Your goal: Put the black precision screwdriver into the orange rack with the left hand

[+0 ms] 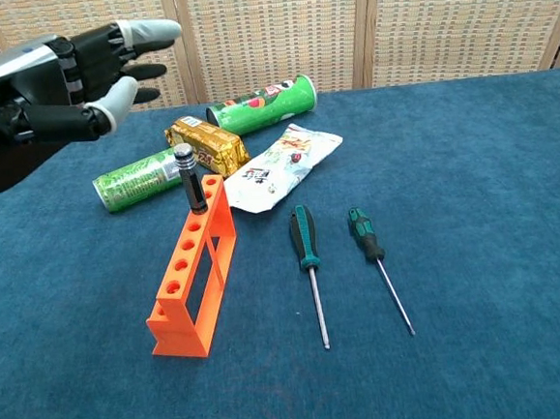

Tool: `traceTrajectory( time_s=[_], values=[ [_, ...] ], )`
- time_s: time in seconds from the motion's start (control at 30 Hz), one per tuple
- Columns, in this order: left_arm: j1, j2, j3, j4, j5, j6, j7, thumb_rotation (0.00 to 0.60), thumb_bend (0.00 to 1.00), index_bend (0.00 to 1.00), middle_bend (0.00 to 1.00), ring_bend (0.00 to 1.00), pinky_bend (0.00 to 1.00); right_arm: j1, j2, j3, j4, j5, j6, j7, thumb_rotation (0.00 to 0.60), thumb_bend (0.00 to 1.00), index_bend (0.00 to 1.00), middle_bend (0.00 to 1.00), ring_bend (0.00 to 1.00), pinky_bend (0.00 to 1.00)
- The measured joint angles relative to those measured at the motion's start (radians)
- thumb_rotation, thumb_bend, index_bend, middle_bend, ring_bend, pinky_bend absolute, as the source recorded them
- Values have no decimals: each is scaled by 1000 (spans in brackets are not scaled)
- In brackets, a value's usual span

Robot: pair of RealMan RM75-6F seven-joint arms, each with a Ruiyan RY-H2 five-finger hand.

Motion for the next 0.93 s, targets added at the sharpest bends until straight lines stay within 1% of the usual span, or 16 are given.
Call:
traceTrajectory(
  time_s=[0.1,0.17,0.27,0.33,0.47,0.5,0.63,0.7,0.77,0.93],
  values=[
    [15,24,0,-6,10,27,67,600,404,134,0,0,0,-1,0,1,1,-1,3,0,600,228,0,0,0,0],
    [27,37,3,-4,16,48,129,600,379,131,0,0,0,-1,-1,1,1,-1,3,-3,600,228,0,0,0,0],
    [55,54,14,13,30,93,286,600,346,129,0,0,0,0,-3,0,0,-2,2,-13,600,227,0,0,0,0],
    [80,63,24,26,37,129,420,600,321,128,0,0,0,0,-5,-1,-1,-4,1,-22,600,228,0,0,0,0],
    [138,79,48,53,44,201,659,600,307,124,0,0,0,1,-8,-3,-5,-6,-1,-37,600,228,0,0,0,0],
    [165,84,58,64,43,229,734,600,307,124,0,0,0,1,-8,-3,-6,-6,-1,-41,600,228,0,0,0,0],
    [242,97,87,100,23,293,875,600,308,121,0,0,0,3,-12,-5,-10,-7,-6,-57,600,228,0,0,0,0],
    [282,101,101,123,12,328,930,600,307,119,0,0,0,5,-15,-5,-13,-8,-8,-66,600,228,0,0,0,0],
    [308,103,110,139,8,357,959,600,307,115,0,0,0,6,-17,-5,-16,-10,-8,-70,600,228,0,0,0,0],
    [358,101,129,164,16,412,968,600,308,110,0,0,0,12,-24,-5,-18,-7,-20,-80,600,228,0,0,0,0]
  ],
)
